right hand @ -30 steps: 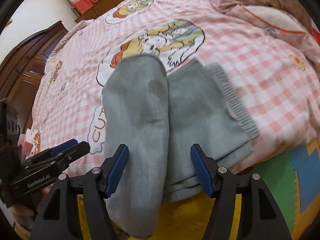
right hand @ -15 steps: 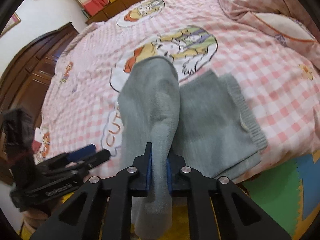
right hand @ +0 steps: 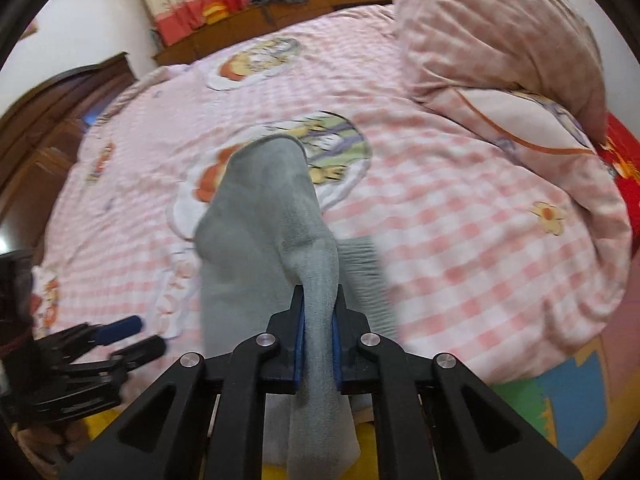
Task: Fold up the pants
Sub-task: 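Grasp the folded pants end with the right tool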
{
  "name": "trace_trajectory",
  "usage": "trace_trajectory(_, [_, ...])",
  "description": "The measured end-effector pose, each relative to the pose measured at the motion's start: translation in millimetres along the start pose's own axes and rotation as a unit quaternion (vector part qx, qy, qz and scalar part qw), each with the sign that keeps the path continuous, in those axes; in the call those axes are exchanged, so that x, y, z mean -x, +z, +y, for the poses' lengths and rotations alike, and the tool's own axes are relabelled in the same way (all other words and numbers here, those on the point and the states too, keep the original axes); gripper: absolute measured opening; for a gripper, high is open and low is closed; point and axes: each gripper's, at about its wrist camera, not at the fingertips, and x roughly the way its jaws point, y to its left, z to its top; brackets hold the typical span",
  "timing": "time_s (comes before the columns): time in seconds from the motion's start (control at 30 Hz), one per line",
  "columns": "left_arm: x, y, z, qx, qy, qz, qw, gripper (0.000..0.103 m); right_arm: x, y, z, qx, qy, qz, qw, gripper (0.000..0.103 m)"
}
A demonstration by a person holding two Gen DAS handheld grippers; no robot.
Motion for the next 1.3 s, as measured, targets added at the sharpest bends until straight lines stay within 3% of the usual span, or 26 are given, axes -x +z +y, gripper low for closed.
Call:
trace_trajectory(0.27, [-33.4,12.3,-22.4,0.011,-0.053,0.027,0.9982,0.057,-50.4,-13.6,-30.9,-0.005,-0.031,0.036,0.999,0.013])
trace_trajectory(0.4, [-44.0,16.2,-28.9,0.029,-0.076,0.037,0.996,0.057,-53.0,-14.6,-37.9,0.002,-0.03,0.034,0.999,0.022])
trace_trajectory(0.5, [-46.3,16.7,-33.6,0.025,-0.082,0.04,0.9955,0.057,-41.5,-8.8,-40.7,-0.002,-0.015,0.029,0.999,0.023])
trace_trajectory(0.53, [-48.3,16.5,-35.6,0.022,-0.079,0.04,0.9958,0.059,-30.8,-5.1,-42.6,-0.003,-0.005,0.017,1.0,0.025])
trace_trajectory(0.6, [-51.1,14.0,-35.4,0.024,-0.075,0.04,0.996,0.061,-18.8,0.0,-42.6,0.002,0.011,0.007,1.0,0.039])
trace_trajectory(0.67, [-57.8,13.3,-34.8,0.035,-0.077,0.045,0.9954,0.061,-15.7,1.3,-41.1,0.012,0.023,0.006,1.0,0.061])
trace_trajectory(0.87, [-74.8,12.0,-35.9,0.042,-0.062,0.059,0.9954,0.064,-50.2,-14.0,-30.3,0.072,-0.005,0.058,0.996,0.062])
trace_trajectory(1.07, [-86.8,12.8,-34.2,0.053,-0.059,0.062,0.9949,0.069,-76.6,-25.2,-56.1,0.007,0.053,0.063,0.997,0.072])
trace_trajectory(1.2, [-90.9,15.0,-41.9,0.044,-0.052,0.06,0.9959,0.079,-74.0,-30.8,-56.0,-0.001,0.059,0.046,0.997,0.07])
trace_trajectory(1.27, [-91.8,15.9,-45.6,0.035,-0.049,0.054,0.9968,0.079,-69.3,-34.3,-53.6,-0.003,0.086,0.037,0.996,0.045])
trace_trajectory(1.3, [-91.4,16.3,-47.8,0.025,-0.053,0.043,0.9974,0.076,-66.9,-34.3,-52.1,-0.006,0.086,0.032,0.996,0.044])
